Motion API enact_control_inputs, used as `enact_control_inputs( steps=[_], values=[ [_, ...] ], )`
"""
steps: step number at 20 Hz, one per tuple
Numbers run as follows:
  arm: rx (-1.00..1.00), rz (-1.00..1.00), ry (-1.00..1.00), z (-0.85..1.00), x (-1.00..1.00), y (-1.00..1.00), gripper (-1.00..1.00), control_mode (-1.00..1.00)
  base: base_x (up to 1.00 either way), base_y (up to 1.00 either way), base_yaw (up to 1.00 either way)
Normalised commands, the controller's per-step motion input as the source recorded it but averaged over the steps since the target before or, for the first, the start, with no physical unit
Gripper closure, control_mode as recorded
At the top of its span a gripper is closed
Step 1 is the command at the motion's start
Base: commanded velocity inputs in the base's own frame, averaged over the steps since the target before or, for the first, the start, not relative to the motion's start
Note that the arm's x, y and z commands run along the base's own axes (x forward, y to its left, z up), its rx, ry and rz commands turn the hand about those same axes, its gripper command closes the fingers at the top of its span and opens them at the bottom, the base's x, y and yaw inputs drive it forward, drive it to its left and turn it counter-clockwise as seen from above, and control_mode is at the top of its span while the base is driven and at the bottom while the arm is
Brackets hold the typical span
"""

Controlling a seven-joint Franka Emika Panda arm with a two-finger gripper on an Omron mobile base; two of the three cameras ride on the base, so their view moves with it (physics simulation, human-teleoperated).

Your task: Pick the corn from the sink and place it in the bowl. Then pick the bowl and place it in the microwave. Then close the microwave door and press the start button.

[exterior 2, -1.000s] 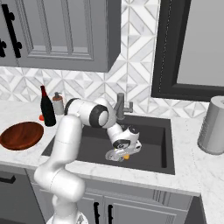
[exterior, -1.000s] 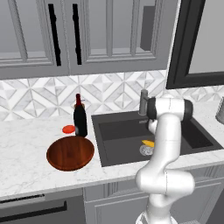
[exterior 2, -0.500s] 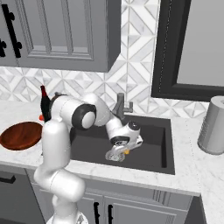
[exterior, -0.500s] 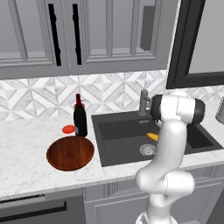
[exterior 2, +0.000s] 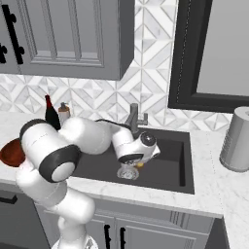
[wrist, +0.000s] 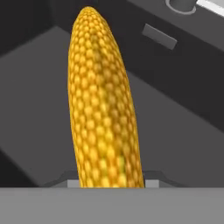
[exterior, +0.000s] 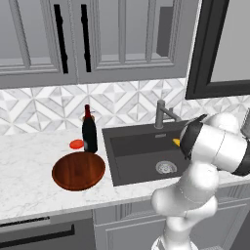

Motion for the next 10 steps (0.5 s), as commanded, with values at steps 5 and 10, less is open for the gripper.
enact_control_inputs(
  steps=[5,10],
  values=[
    [0.0,-0.01,-0.17,1.0,-0.49,0.0,1.0,-1.0,0.0,0.0,0.0],
    [0.0,-0.02,-0.07,1.0,-0.31,0.0,1.0,-1.0,0.0,0.0,0.0]
  ],
)
